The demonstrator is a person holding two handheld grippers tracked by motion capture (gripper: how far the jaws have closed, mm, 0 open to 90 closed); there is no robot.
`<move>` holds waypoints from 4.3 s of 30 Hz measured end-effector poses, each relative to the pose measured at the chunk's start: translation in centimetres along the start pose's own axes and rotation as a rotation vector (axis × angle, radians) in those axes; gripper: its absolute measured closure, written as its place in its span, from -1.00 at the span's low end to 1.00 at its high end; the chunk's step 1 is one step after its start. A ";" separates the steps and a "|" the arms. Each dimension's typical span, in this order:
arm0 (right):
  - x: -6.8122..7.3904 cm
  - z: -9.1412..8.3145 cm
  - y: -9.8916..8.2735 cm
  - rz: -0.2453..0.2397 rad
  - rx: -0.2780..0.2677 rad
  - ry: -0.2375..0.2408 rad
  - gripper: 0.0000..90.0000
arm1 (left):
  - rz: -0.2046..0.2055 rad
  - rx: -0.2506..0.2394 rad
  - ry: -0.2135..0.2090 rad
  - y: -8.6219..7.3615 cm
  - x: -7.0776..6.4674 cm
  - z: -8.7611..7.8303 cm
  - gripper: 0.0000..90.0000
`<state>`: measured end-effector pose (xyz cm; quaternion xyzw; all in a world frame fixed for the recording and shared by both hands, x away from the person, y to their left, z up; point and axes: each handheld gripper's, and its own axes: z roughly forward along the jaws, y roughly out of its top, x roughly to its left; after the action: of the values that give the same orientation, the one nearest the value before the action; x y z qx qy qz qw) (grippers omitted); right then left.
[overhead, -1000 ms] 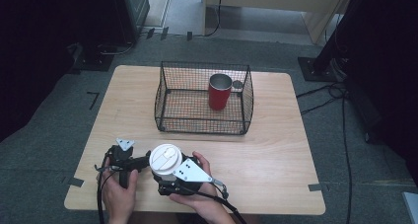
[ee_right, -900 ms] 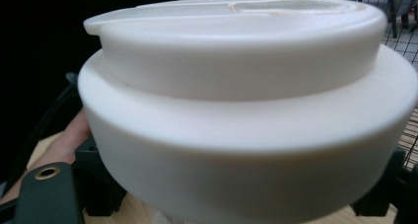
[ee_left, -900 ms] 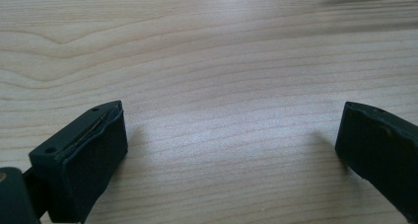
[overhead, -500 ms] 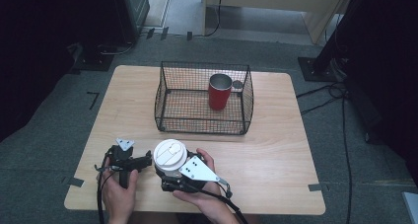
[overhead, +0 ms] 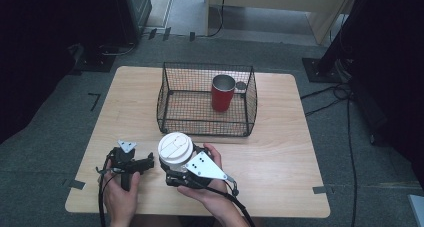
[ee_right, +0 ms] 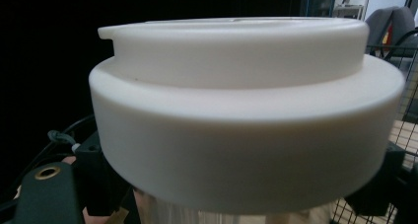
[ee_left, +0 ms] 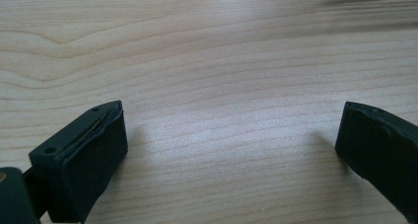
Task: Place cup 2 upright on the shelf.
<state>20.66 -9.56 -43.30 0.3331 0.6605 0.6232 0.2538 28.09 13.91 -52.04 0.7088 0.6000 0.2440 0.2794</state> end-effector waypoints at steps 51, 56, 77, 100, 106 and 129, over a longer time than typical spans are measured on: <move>-6.3 7.8 8.8 -0.038 -0.175 -0.217 -0.65 | -0.002 0.000 0.001 0.0 0.0 0.0 -1.00; -7.3 8.9 8.9 -0.028 -0.169 -0.241 -0.65 | -0.002 0.000 0.001 0.0 0.0 0.0 -1.00; -11.6 14.3 7.4 -0.076 -0.107 -0.316 -0.65 | -0.002 -0.002 0.001 0.0 0.0 0.1 -1.00; -13.6 18.9 4.7 -0.018 -0.049 -0.320 -0.65 | -0.003 -0.002 0.001 0.1 0.0 0.1 -1.00; -13.8 19.5 3.9 -0.019 -0.023 -0.331 -0.65 | -0.002 -0.001 0.001 0.1 0.0 0.1 -1.00; -14.5 21.0 1.7 -0.042 0.103 -0.305 -0.65 | -0.002 -0.001 0.002 0.1 0.0 0.1 -1.00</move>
<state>46.03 -6.80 -44.78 0.4226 0.6520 0.5253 0.3468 28.16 13.87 -52.04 0.7078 0.6008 0.2446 0.2796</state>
